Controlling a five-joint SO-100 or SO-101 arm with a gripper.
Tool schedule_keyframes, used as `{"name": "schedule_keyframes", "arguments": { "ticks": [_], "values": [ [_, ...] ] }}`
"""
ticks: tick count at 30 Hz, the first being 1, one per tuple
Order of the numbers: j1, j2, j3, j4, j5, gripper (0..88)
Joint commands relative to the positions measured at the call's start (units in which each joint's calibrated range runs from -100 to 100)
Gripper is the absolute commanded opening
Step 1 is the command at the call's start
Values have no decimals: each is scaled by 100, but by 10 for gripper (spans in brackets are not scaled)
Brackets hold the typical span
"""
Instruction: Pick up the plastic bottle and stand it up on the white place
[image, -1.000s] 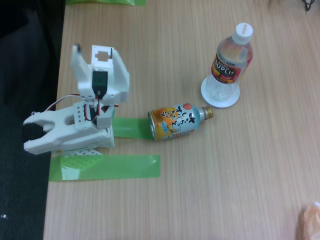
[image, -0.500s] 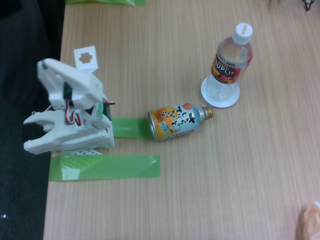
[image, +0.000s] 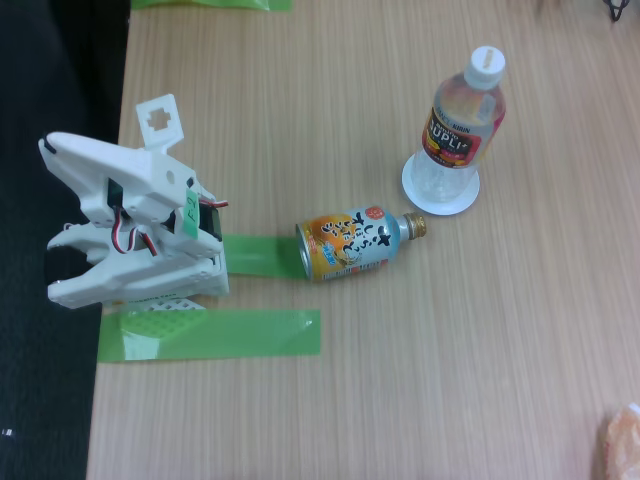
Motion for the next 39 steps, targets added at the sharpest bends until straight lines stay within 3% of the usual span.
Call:
{"name": "schedule_keyframes", "arguments": {
  "ticks": [1, 39],
  "values": [
    [-24, 0, 27, -135, 7, 10],
    [20, 0, 27, -135, 12, 13]
  ]
}}
